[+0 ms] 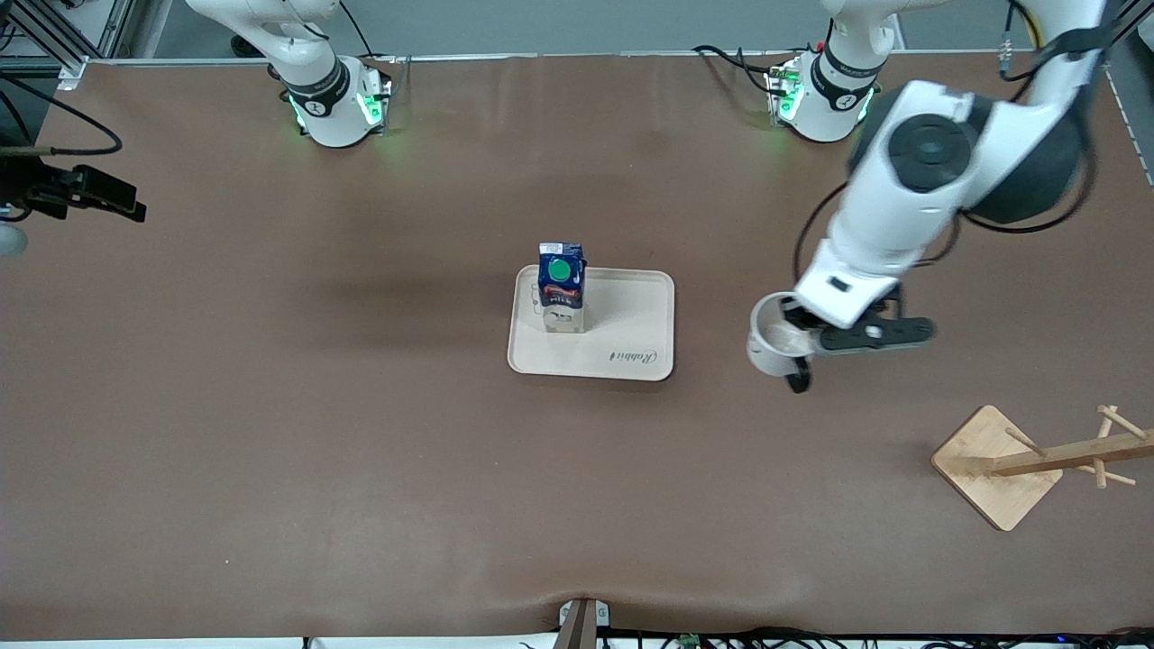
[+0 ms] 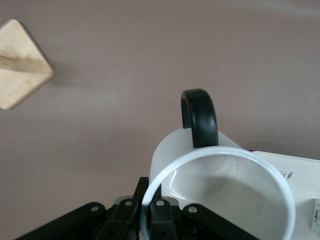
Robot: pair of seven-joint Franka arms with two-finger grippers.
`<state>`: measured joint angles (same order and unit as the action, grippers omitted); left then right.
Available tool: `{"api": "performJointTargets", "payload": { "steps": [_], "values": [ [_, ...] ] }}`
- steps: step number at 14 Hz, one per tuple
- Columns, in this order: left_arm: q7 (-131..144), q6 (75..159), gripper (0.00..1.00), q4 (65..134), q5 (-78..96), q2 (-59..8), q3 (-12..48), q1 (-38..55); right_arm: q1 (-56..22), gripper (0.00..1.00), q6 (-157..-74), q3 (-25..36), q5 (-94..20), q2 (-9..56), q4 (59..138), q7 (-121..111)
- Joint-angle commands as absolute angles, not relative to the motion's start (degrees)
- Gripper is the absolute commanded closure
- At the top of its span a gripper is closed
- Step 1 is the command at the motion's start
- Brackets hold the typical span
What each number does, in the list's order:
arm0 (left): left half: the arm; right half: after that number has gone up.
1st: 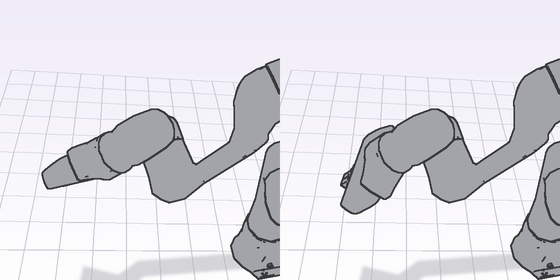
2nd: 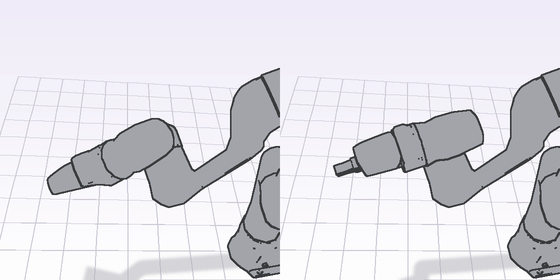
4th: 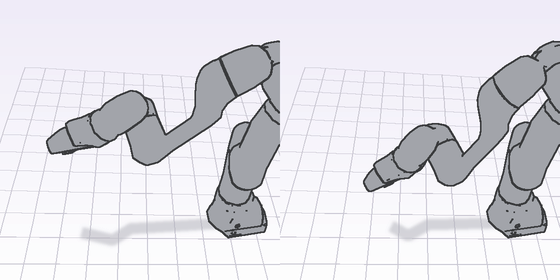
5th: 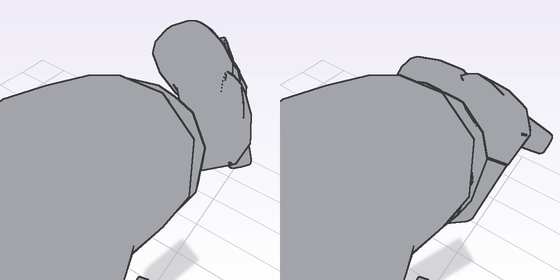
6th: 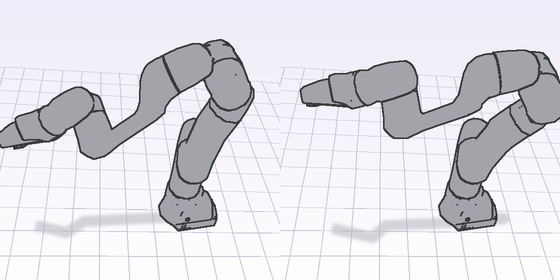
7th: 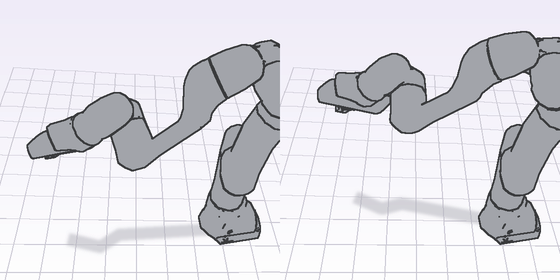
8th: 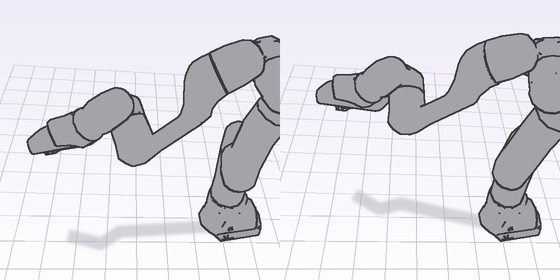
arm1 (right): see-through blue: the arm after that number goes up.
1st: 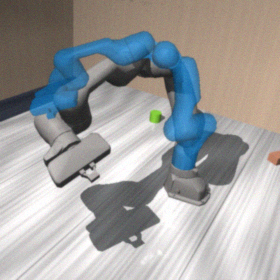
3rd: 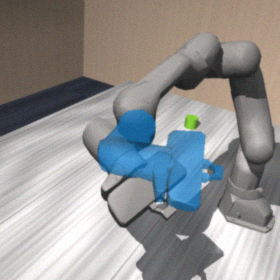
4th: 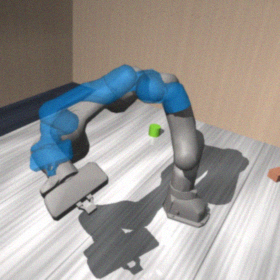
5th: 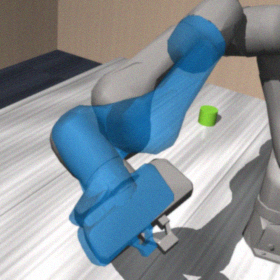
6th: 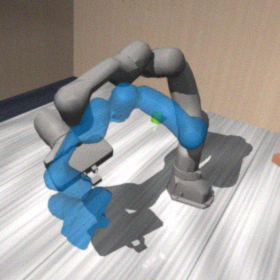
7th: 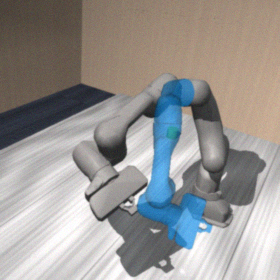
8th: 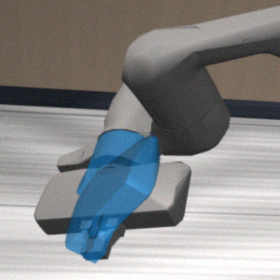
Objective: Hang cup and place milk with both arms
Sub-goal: 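Carry the mug with the left gripper while the right gripper reaches out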
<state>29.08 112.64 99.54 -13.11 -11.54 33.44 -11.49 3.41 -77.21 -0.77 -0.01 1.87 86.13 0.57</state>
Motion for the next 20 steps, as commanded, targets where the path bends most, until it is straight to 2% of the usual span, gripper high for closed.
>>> {"api": "performJointTargets", "payload": {
  "steps": [1, 3, 11, 15, 17, 20],
  "values": [
    [21.4, 109.3, 1.0, 97.9, -9.7, -9.0, 33.9, -16.1, 4.2, 0.0, -76.6, -1.3, -0.4, 4.8, 85.4, -0.3],
    [16.7, 108.5, 1.0, 97.9, -9.0, -7.7, 33.8, -18.7, 4.4, 0.0, -73.9, -1.3, -1.0, 8.5, 84.8, 0.0],
    [-2.6, 107.7, 1.0, 96.9, -8.7, -7.2, 33.7, -30.0, -0.8, 0.0, -75.0, -1.7, -4.0, 9.5, 86.6, 3.4],
    [-14.4, 107.8, 1.0, 93.3, -6.1, -10.0, 33.5, -35.1, -6.7, 0.0, -77.2, -1.7, -12.5, 9.2, 88.9, 18.5],
    [-17.9, 108.7, 1.0, 92.1, -6.0, -11.9, 33.5, -36.6, -11.7, 0.0, -82.9, -1.8, -19.3, 9.2, 90.7, 31.4],
    [-23.4, 110.3, 1.0, 91.9, -6.0, -13.4, 33.5, -39.1, -21.9, 0.0, -94.6, -1.7, -20.1, 10.9, 91.0, 40.9]
  ]
}}
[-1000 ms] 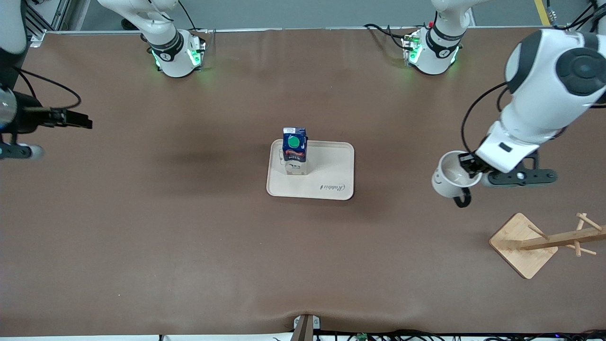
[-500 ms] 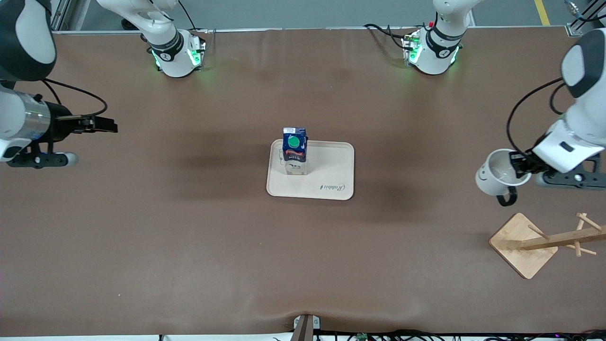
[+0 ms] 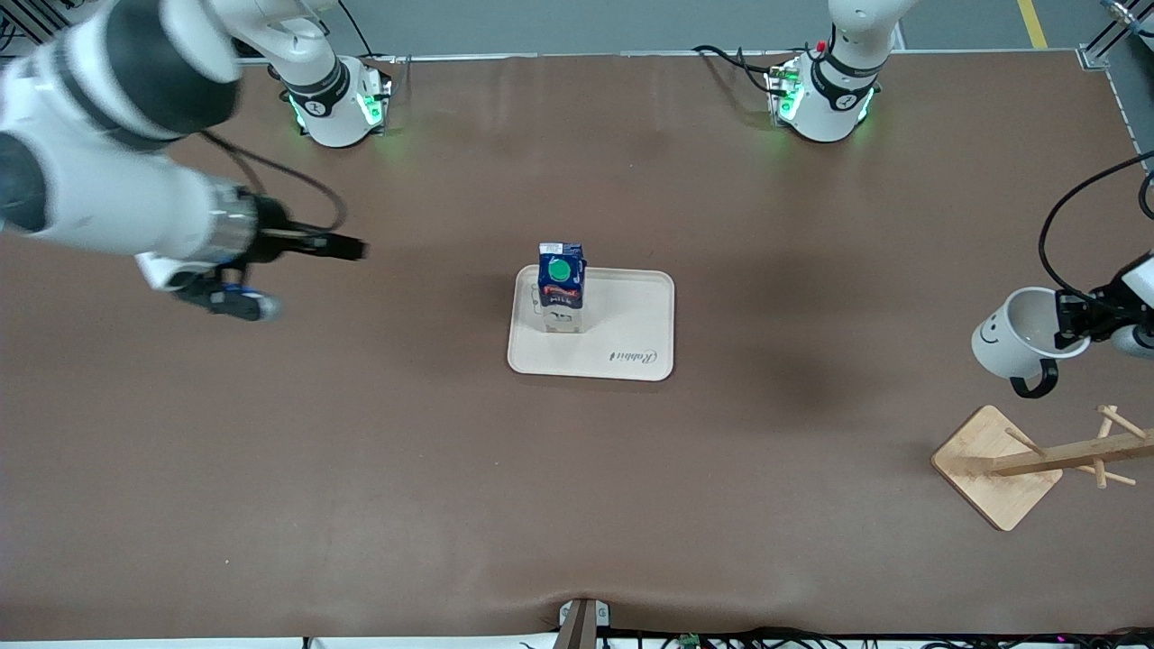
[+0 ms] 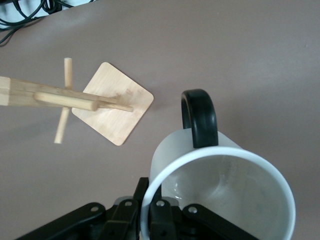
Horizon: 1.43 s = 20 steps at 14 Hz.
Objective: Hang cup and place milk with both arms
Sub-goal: 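Hang the mug handle on the peg while the right gripper grasps milk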
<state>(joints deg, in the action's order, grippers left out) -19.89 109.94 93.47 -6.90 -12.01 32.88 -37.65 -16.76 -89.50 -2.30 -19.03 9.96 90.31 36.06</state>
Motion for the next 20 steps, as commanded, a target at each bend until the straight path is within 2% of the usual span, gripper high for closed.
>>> {"api": "performJointTargets", "payload": {
  "steps": [1, 3, 5, 8, 11, 19, 20],
  "values": [
    [-25.2, 110.3, 1.0, 91.6, -6.1, -14.1, 33.5, -39.9, -24.7, 0.0, -99.0, -1.7, -20.4, 12.6, 91.0, 42.1],
    [-27.4, 110.3, 1.0, 89.7, -6.0, -15.8, 33.5, -41.0, -30.0, 0.0, -108.0, -1.7, -20.3, 16.7, 90.8, 47.4],
    [-28.0, 110.3, 1.0, 87.6, -6.1, -17.7, 33.5, -41.4, -34.6, 0.0, -112.3, -1.6, -19.7, 20.2, 90.4, 51.5],
    [-28.2, 110.5, 1.0, 86.7, -6.1, -19.2, 33.5, -41.4, -37.1, 0.0, -113.8, -1.5, -18.9, 22.5, 90.2, 51.7],
    [-30.1, 110.6, 1.0, 86.1, -6.1, -19.8, 33.5, -42.3, -40.5, 0.0, -114.7, -1.6, -8.2, 24.6, 90.3, 51.9],
    [-32.7, 111.3, 1.0, 82.8, -6.1, -23.3, 33.3, -43.7, -44.0, 0.0, -119.5, -1.6, -7.5, 29.4, 90.4, 56.2],
    [-32.7, 111.4, 1.0, 82.8, -6.1, -23.5, 33.3, -44.3, -43.7, 0.35, -118.9, -1.6, -7.4, 29.4, 90.4, 55.2]
  ]
}}
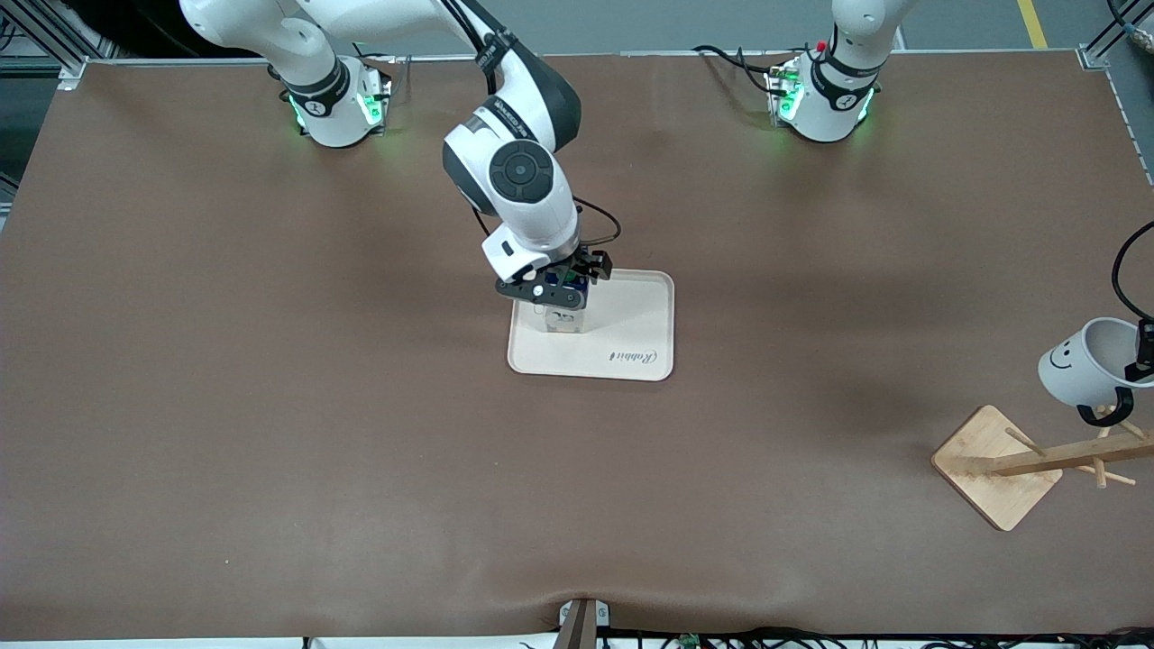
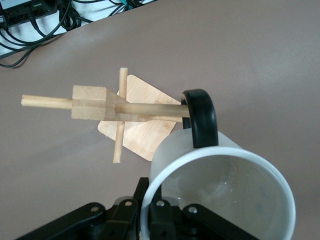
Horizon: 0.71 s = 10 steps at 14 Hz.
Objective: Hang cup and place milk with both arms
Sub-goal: 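Hang the mug handle on the peg while the right gripper grasps milk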
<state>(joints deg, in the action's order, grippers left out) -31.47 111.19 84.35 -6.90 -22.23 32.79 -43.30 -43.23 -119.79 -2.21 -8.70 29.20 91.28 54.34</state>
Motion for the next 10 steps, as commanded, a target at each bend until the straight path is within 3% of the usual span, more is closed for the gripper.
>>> {"api": "performJointTargets", "payload": {
  "steps": [1, 2, 6, 7, 8, 9, 10],
  "values": [
    [-33.0, 111.8, 1.0, 82.3, -6.1, -24.0, 33.3, -44.5, -43.2, 0.74, -117.8, -1.6, -7.5, 29.4, 90.2, 53.6],
    [-34.2, 111.9, 1.0, 81.4, -6.1, -24.9, 33.3, -44.6, -43.0, 1.0, -115.5, -1.6, -7.8, 29.2, 89.7, 53.0],
    [-35.5, 112.1, 1.0, 80.2, -6.1, -26.8, 33.3, -45.4, -36.3, 1.0, -96.3, -1.8, -10.4, 28.7, 79.9, 52.8],
    [-35.1, 112.1, 0.81, 80.2, -6.1, -26.8, 33.3, -45.2, -33.4, 1.0, -91.5, -1.8, -14.7, 28.7, 75.7, 52.8],
    [-34.7, 112.1, 0.53, 80.2, -6.1, -26.7, 33.4, -45.1, -30.4, 1.0, -88.3, -1.7, -18.3, 28.7, 72.8, 52.8],
    [-34.6, 112.1, 0.01, 80.1, -6.1, -26.7, 33.4, -45.0, -27.9, 1.0, -85.3, -1.7, -19.5, 28.4, 71.6, 52.6],
    [-34.1, 112.1, 0.0, 80.0, -6.1, -26.5, 33.6, -44.9, -25.9, 1.0, -83.2, -1.5, -19.3, 26.9, 71.7, 50.6]
  ]
}}
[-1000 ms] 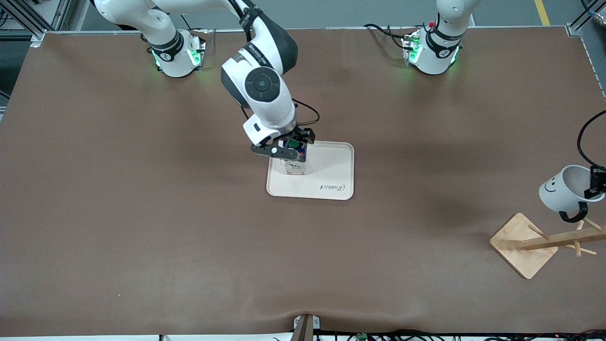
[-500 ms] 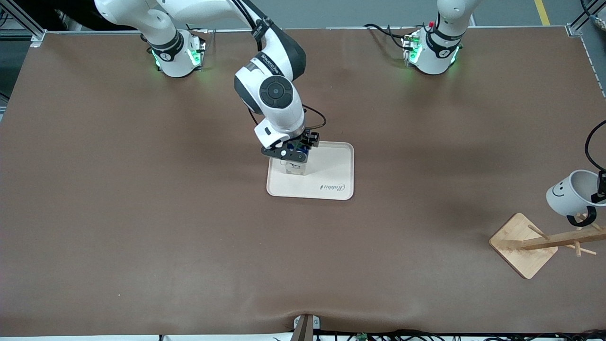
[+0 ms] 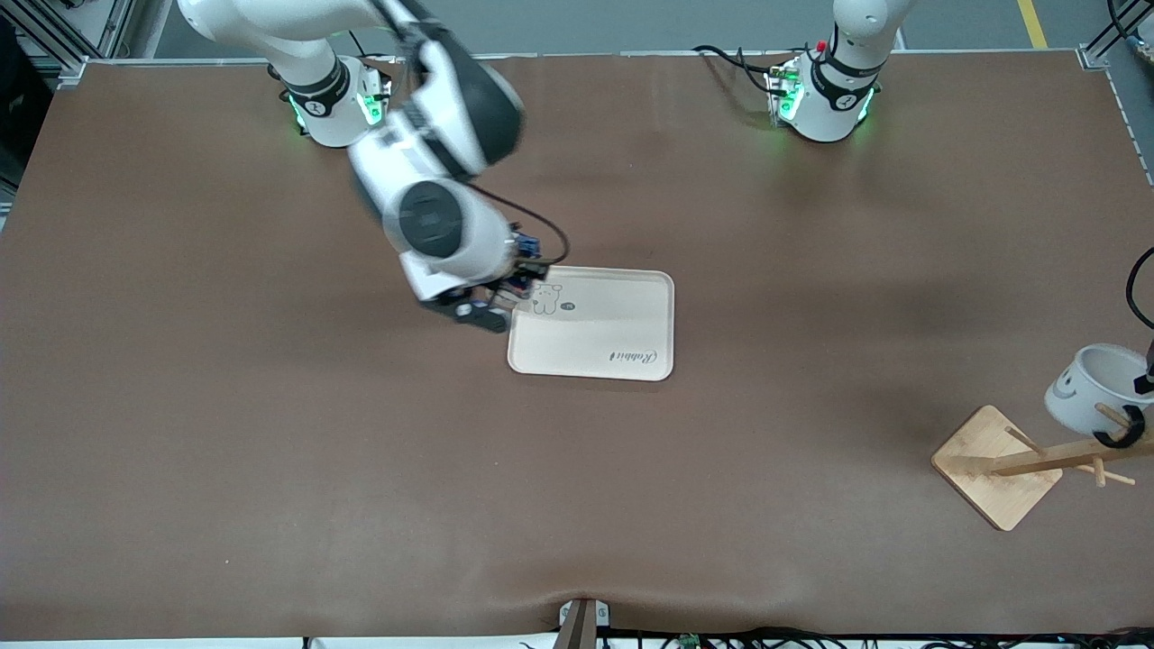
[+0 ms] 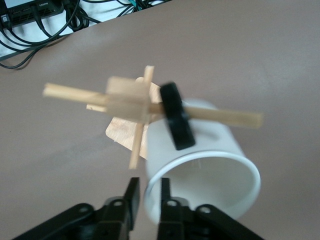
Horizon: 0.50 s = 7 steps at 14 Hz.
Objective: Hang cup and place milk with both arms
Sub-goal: 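Lift the milk carton with the right gripper and carry it off the tray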
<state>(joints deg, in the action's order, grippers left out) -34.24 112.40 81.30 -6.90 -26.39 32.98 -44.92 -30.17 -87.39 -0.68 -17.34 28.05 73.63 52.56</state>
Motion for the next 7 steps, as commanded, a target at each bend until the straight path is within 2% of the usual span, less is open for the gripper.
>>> {"api": "performJointTargets", "payload": {
  "steps": [1, 4, 7],
  "values": [
    [-32.8, 112.0, 0.0, 80.0, -6.1, -26.1, 33.7, -44.7, -24.1, 1.0, -81.2, -1.3, -18.8, 25.2, 72.2, 44.8],
    [-28.1, 111.2, 0.0, 80.1, -6.2, -24.0, 35.0, -44.7, -18.1, 1.0, -76.7, -1.2, -15.1, 22.5, 74.4, 34.6],
    [-21.8, 107.9, 0.0, 80.2, -6.6, -22.0, 37.1, -44.6, -14.2, 1.0, -76.8, -1.2, -9.4, 18.1, 81.6, 24.1]
  ]
}}
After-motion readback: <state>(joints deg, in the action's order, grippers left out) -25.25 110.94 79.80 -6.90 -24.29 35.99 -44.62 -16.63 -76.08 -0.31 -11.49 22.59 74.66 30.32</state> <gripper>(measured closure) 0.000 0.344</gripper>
